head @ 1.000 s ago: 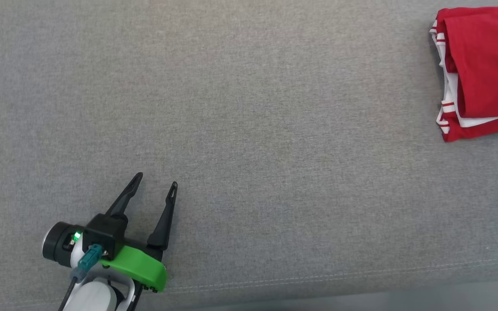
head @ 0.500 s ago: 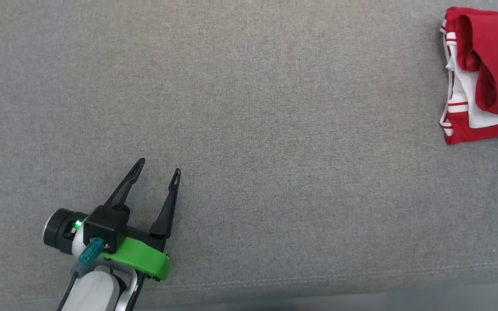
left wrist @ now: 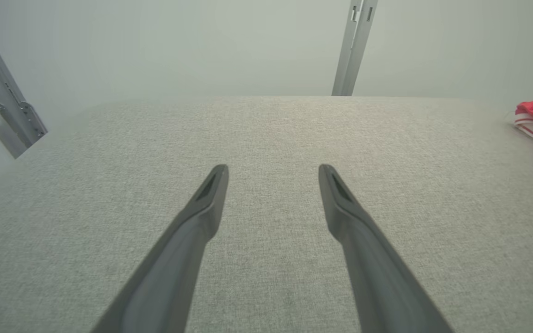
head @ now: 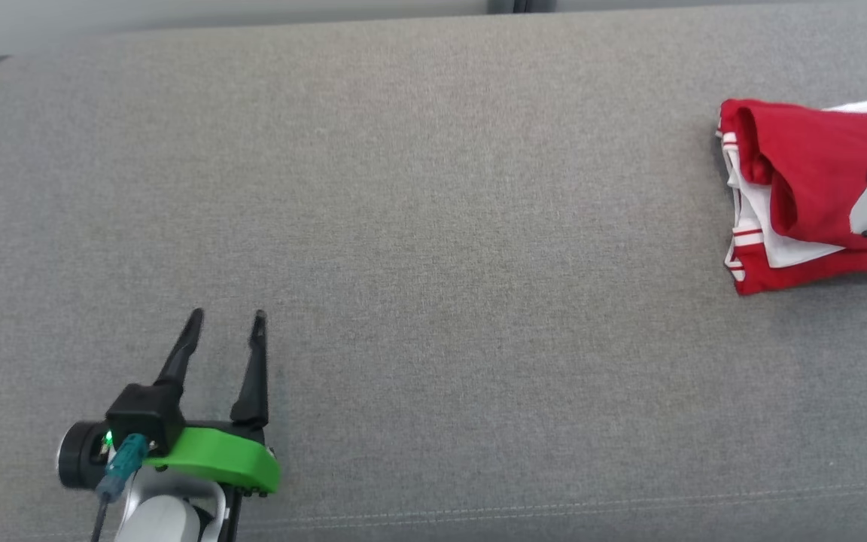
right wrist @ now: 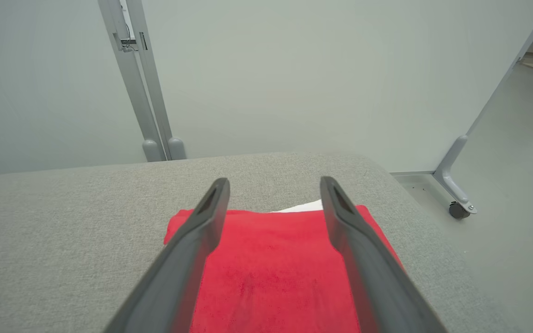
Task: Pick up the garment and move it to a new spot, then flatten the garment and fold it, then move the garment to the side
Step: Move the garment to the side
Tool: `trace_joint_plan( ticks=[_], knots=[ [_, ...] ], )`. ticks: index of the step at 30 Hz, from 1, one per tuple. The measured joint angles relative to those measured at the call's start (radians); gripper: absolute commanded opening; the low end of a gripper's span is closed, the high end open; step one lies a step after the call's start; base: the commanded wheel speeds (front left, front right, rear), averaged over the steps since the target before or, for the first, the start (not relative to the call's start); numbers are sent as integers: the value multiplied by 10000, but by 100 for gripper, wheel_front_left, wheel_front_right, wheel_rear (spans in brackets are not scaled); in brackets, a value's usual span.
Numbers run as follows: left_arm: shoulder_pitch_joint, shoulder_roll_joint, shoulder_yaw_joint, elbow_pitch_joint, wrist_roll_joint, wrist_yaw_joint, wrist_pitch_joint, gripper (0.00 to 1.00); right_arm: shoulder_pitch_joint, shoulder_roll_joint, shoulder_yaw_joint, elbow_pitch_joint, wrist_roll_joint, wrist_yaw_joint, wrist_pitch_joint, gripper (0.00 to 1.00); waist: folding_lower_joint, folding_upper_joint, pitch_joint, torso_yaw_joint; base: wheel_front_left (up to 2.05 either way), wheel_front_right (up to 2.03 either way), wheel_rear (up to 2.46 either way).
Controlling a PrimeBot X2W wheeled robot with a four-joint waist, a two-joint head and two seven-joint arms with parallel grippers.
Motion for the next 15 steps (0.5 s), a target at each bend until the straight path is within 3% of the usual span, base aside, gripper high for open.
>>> trace_joint_plan(
  ticks=[4, 12, 15],
  knots=[
    [417, -376, 784, 100, -786, 504, -2, 100, 850, 612, -201, -393, 1070, -2, -113, 100, 0, 0, -714, 102, 0, 0, 0],
    [1129, -293, 1354, -77, -1415, 849, 314, 100, 2807, 1421, 449, -1927, 2314, -2, 199, 100, 0, 0, -2039, 341, 0, 0, 0],
    [1304, -309, 1352, -265, -1691, 692, 389, 100, 3584, 1753, 648, -2635, 2706, -4, 410, 100, 0, 0, -2399, 467, 0, 0, 0]
  ],
)
